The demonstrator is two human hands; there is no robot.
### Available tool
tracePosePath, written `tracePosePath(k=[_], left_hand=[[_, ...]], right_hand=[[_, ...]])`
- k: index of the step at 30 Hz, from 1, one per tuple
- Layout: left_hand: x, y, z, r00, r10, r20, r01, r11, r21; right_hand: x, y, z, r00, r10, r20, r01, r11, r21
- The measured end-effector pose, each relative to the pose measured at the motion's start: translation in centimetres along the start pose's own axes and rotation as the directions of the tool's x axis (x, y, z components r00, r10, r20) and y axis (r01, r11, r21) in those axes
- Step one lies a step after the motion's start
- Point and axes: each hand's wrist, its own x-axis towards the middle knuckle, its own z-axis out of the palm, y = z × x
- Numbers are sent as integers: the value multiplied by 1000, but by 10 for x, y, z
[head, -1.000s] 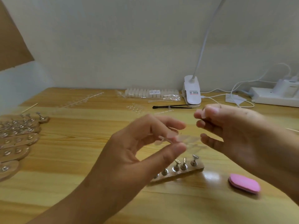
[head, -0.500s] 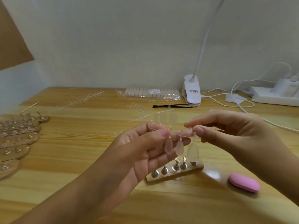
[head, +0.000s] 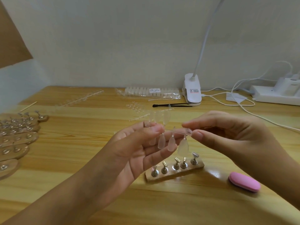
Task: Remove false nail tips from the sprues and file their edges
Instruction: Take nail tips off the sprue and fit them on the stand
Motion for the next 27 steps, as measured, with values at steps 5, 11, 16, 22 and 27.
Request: tracePosePath(k=[5, 11, 16, 22, 27], left_hand=[[5, 1, -13, 988, 74, -137, -68, 996, 49], [10, -10, -30, 952, 66, -300, -73, 997, -13], [10, -12, -33, 952, 61, -299, -75, 996, -37], [10, -15, -32, 955, 65, -289, -66, 998, 4], [11, -16, -35, 955, 68, -287, -66, 998, 16]], right_hand=[[-6, 15, -4, 988, -134, 74, 153, 887, -436], [-12, 17, -1, 959, -123, 257, 263, 725, -636], [-12, 17, -1, 957, -117, 265, 265, 724, -637], [-13, 17, 3, 951, -126, 282, 284, 713, -641], [-13, 16, 5, 950, -129, 285, 290, 707, -645]])
